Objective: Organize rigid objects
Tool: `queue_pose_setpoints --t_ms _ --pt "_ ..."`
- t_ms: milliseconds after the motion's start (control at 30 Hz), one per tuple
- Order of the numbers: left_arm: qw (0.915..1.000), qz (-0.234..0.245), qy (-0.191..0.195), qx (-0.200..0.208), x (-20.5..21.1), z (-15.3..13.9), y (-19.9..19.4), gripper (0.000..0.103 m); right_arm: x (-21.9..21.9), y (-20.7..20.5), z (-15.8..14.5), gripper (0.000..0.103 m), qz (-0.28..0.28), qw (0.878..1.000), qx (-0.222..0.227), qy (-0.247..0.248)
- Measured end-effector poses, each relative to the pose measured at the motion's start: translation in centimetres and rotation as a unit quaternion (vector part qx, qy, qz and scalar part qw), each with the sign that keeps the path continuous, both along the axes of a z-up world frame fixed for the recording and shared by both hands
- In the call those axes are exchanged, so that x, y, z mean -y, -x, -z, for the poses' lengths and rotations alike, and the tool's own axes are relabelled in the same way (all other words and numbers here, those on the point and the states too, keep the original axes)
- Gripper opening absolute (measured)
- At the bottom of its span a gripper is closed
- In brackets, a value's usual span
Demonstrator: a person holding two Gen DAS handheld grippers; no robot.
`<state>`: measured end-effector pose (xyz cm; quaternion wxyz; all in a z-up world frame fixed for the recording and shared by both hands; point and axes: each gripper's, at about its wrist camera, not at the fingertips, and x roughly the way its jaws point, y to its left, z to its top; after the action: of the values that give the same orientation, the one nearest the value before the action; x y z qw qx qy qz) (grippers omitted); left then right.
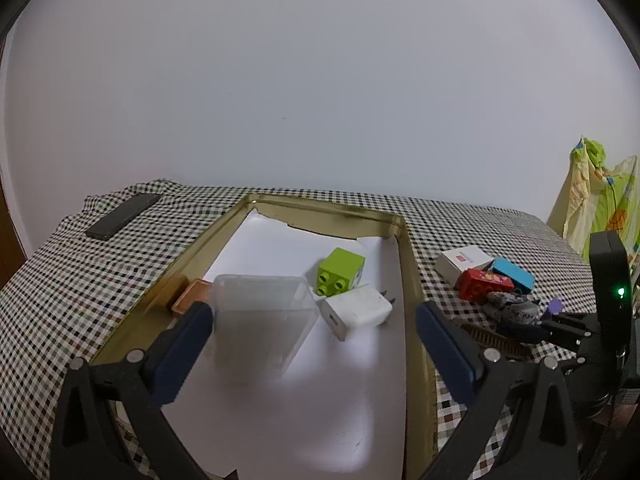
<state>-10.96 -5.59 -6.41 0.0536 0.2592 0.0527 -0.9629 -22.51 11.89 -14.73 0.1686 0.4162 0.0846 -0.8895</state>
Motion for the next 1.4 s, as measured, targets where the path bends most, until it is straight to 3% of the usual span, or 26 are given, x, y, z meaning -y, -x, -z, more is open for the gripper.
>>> queue_pose_setpoints --t_ms 67,100,133,300,400,500,633,833,967,1233,1400 --pt "1.0 0.001 0.005 0.003 -0.3 0.1 0.2 0.103 -0.1 0.0 0.0 0.046 -0.001 1.0 0.001 0.003" --pt "1.0 0.002 0.005 0.004 -0.4 0.1 0.2 0.103 -0.1 0.0 -0.1 0.03 -0.001 1.0 -0.002 0.002" --pt "1.0 0.002 0.006 0.004 -0.6 0.1 0.2 0.103 0.0 -0.2 -0.1 0.027 -0.006 1.0 -0.005 0.002" --pt "0.9999 0.008 0.005 0.004 -1.2 -0.1 0.2 0.103 0.8 -2.1 -1.0 0.027 -0.02 0.998 -0.058 -0.018" --pt "0.9999 0.015 0.005 -0.001 -2.0 -0.4 0.1 0.103 -0.3 -3.3 -2.0 0.027 -0.005 0.995 -0.1 0.006" --pt "0.9995 0.029 0.013 -0.005 -3.4 -0.7 0.3 0.103 -2.4 -4.4 -2.9 0.027 0.033 0.989 -0.14 0.046" --pt "0.9985 0.048 0.026 -0.002 -6.0 -0.8 1.2 0.103 -5.1 -5.3 -3.2 0.027 0.097 0.978 -0.173 0.061" --pt "0.9944 0.088 0.058 -0.015 -10.6 -1.7 1.7 0.103 -9.3 -4.7 -2.8 0.027 0.174 0.968 -0.169 0.062" --pt "0.9918 0.112 0.062 -0.002 -12.7 -1.3 2.9 0.103 -11.0 -4.6 -2.7 0.027 0.204 0.962 -0.171 0.067" --pt "0.9859 0.147 0.039 0.071 -14.8 1.2 6.9 0.103 -11.4 -3.7 -2.5 0.027 0.219 0.957 -0.166 0.089" --pt "0.9822 0.167 0.024 0.083 -15.7 1.8 7.4 0.103 -11.1 -3.9 -2.6 0.027 0.215 0.958 -0.169 0.084"
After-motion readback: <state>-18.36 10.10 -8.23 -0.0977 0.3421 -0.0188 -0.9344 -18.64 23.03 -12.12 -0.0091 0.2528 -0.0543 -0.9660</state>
